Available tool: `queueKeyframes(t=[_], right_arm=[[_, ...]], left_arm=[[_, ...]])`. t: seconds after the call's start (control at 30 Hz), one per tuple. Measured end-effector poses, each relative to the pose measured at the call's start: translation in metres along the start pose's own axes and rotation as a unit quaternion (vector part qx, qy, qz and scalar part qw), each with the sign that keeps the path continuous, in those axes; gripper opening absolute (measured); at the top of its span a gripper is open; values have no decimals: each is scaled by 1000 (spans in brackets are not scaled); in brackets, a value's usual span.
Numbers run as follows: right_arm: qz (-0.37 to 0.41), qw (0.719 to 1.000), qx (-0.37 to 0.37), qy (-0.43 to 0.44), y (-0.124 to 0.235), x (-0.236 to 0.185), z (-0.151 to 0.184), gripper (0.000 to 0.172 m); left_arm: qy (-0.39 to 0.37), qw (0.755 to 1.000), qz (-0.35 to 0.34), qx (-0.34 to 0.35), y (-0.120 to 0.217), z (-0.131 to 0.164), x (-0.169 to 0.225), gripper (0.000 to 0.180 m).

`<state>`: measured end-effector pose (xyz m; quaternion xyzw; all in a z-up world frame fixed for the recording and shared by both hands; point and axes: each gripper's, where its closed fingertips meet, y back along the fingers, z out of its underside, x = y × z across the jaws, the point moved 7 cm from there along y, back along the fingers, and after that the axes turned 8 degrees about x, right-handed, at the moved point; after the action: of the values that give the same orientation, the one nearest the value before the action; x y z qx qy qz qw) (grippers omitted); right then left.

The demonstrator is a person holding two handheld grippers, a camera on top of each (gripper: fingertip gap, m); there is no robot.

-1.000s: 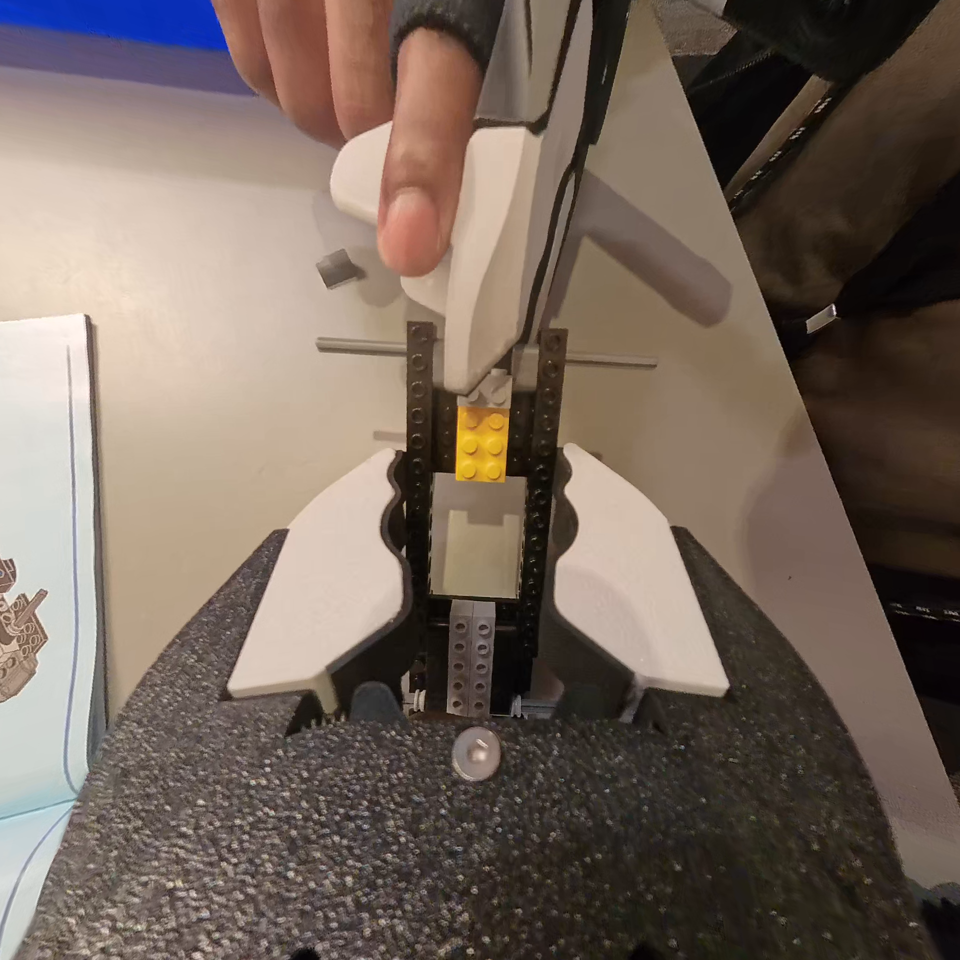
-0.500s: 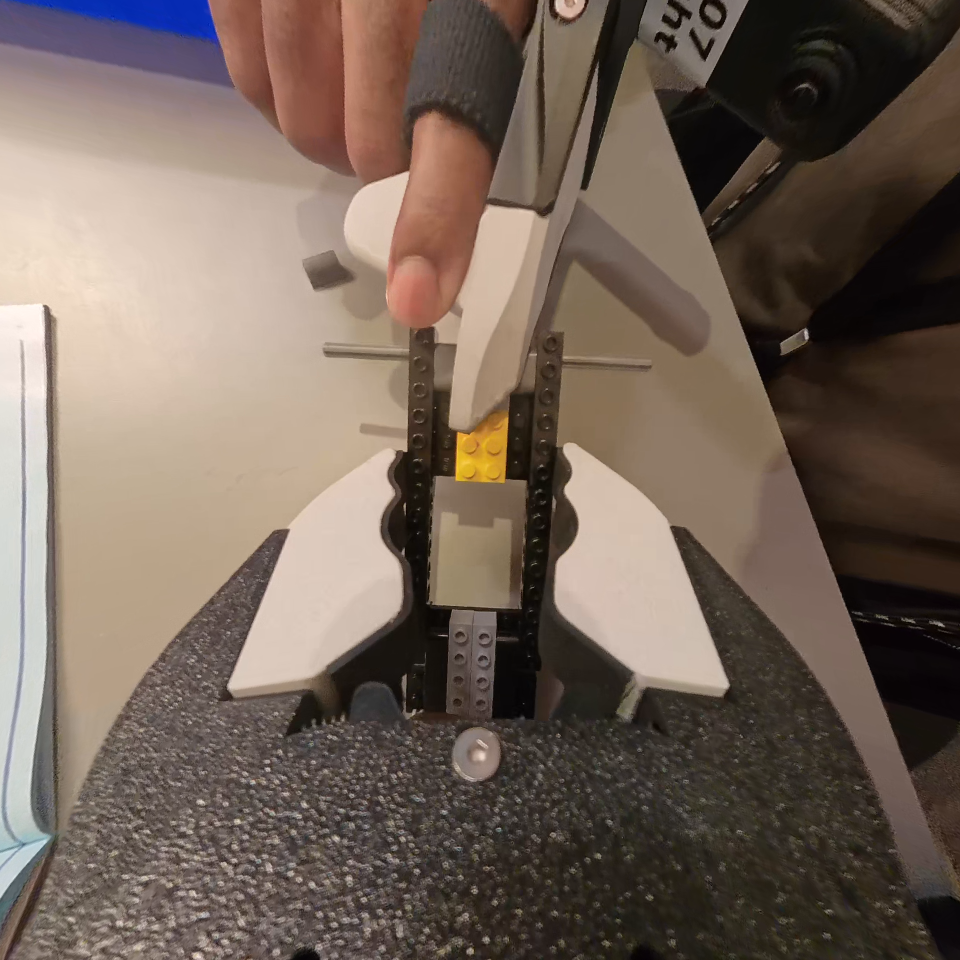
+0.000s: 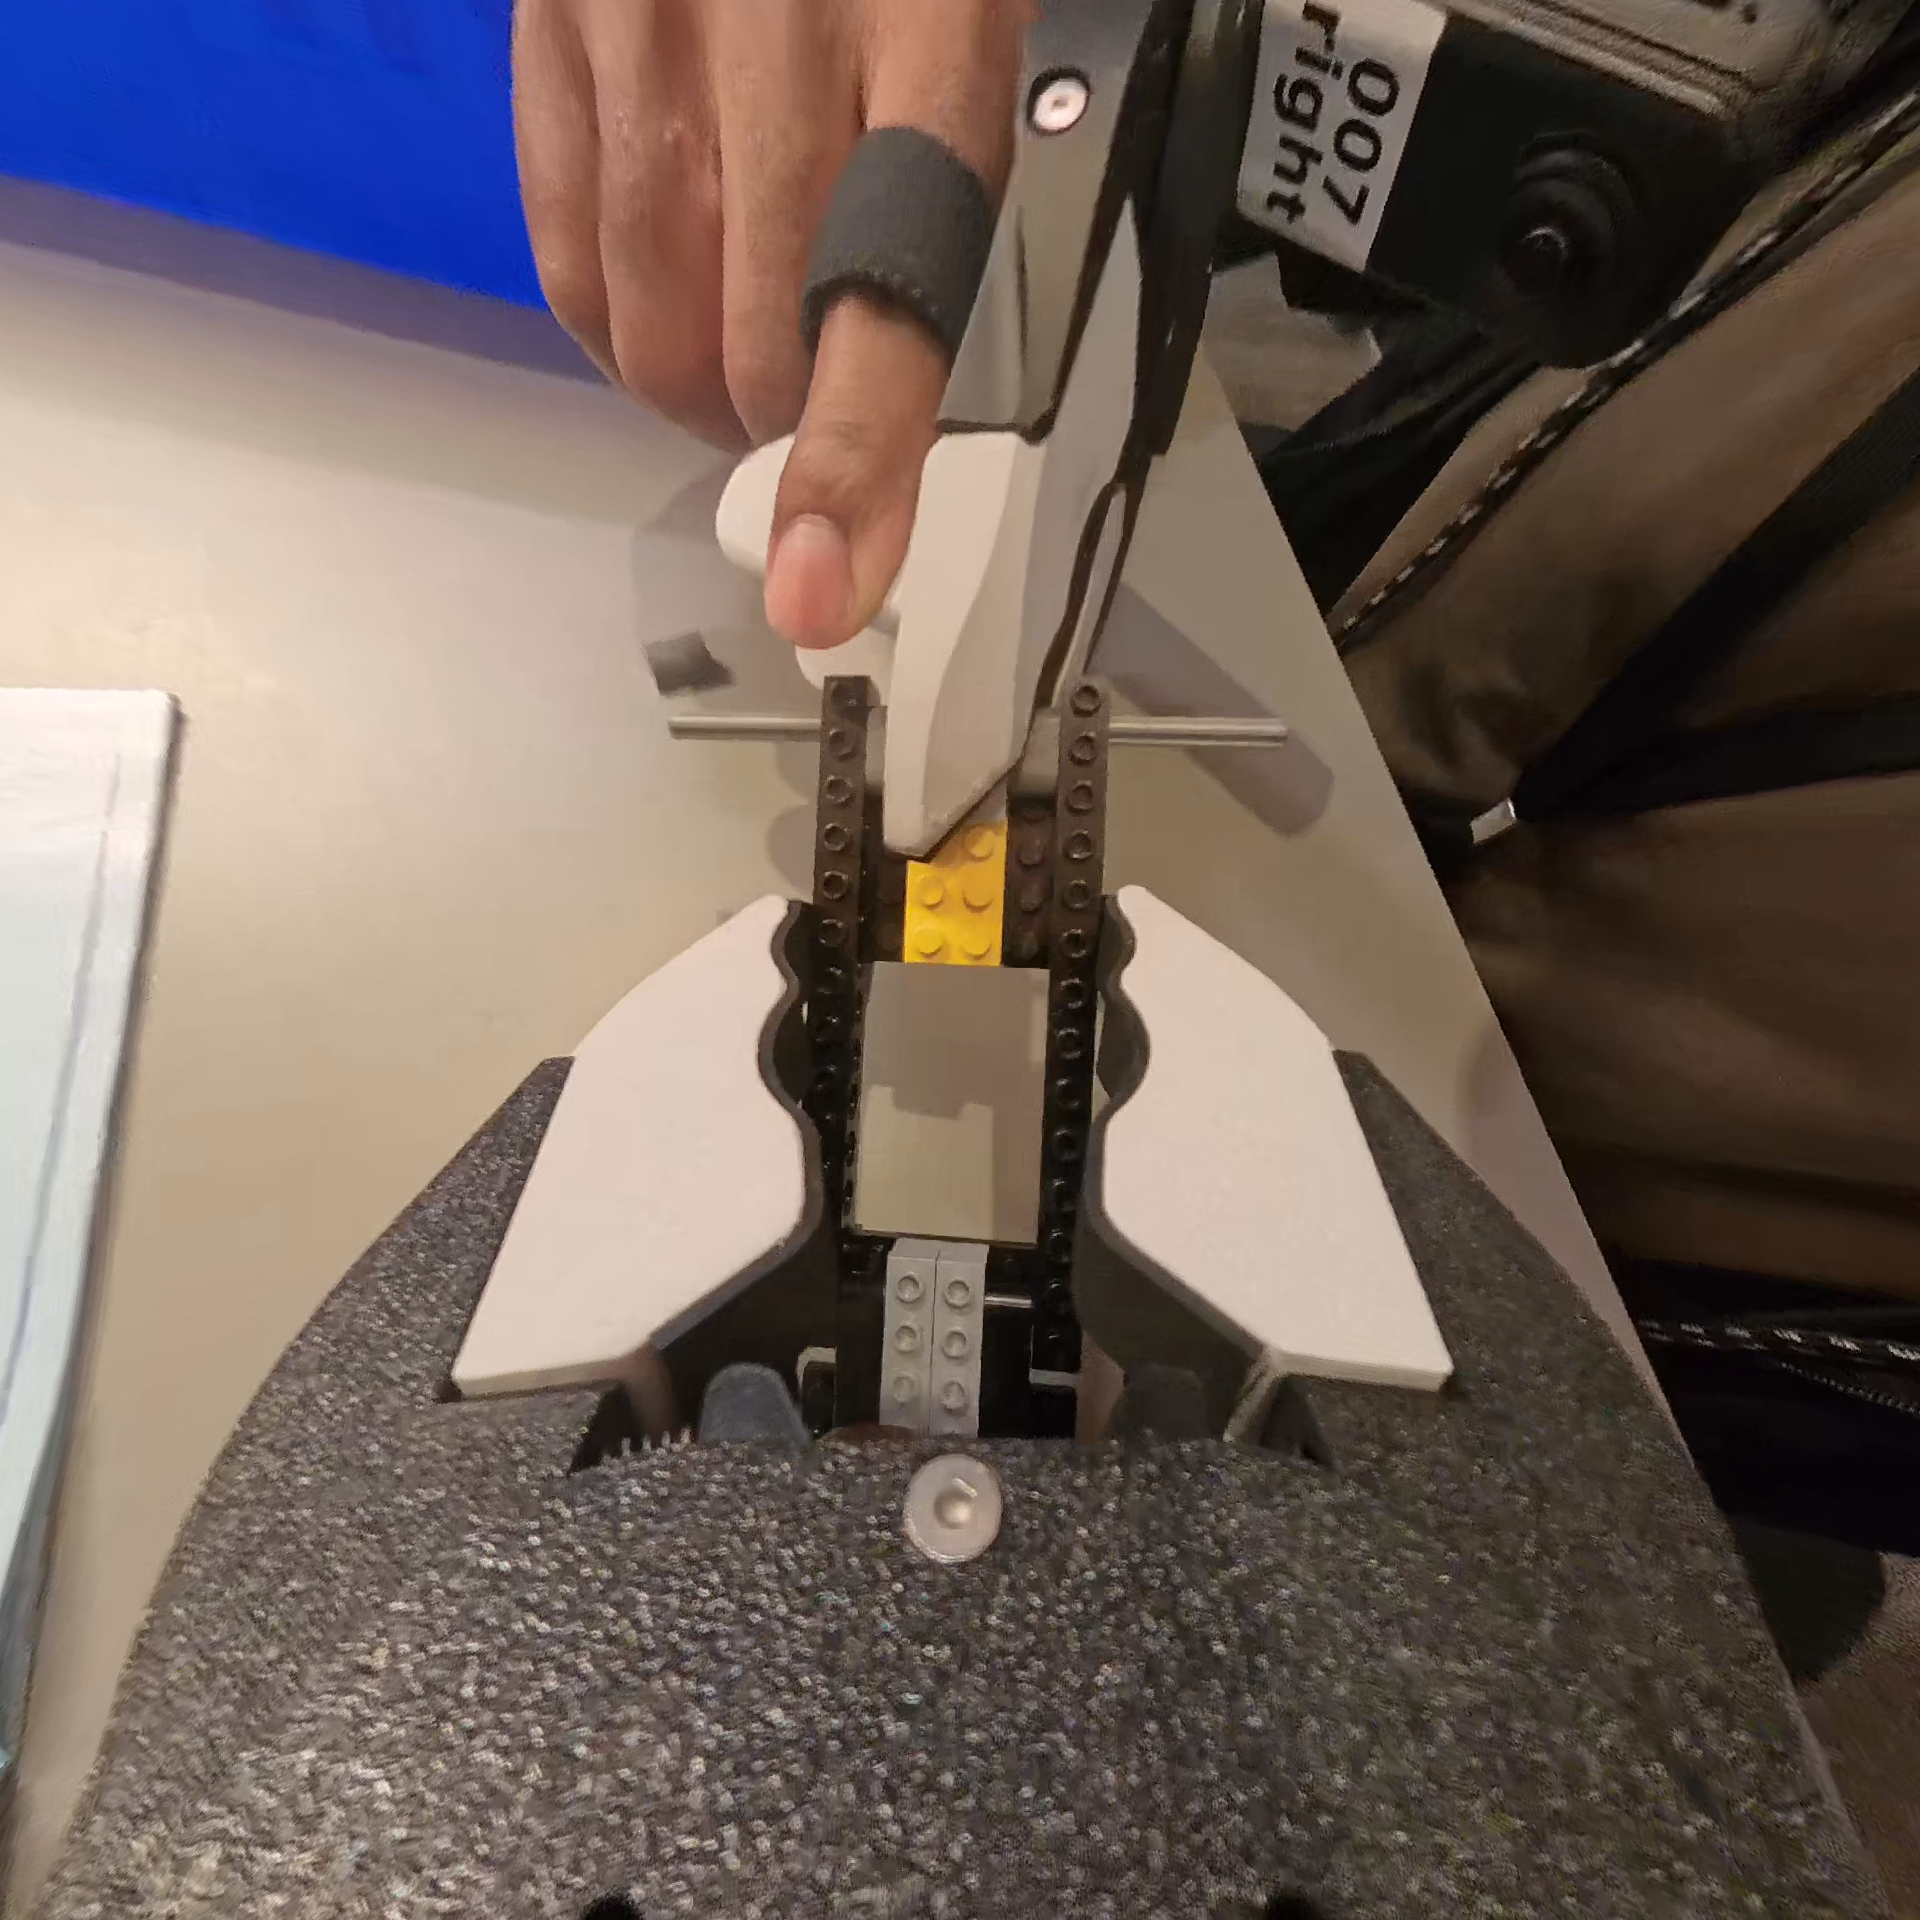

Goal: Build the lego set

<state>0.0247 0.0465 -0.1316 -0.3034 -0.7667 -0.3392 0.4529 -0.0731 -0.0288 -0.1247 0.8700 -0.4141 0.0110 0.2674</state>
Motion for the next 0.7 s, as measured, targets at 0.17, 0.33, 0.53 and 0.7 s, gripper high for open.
queueKeyframes(t=[0.17,0.33,0.53,0.7], right_arm=[[11,996,-8,-85,1,9,8,21],[16,986,-22,-163,2,15,19,21],[12,978,-3,-209,2,17,19,21],[15,978,-16,-207,2,16,23,21]], left_arm=[[-79,991,-104,18,15,-5,7,53],[-192,952,-237,-16,13,-3,18,54],[-279,895,-341,-67,-7,3,15,42],[-266,880,-381,-95,-14,4,12,25]])
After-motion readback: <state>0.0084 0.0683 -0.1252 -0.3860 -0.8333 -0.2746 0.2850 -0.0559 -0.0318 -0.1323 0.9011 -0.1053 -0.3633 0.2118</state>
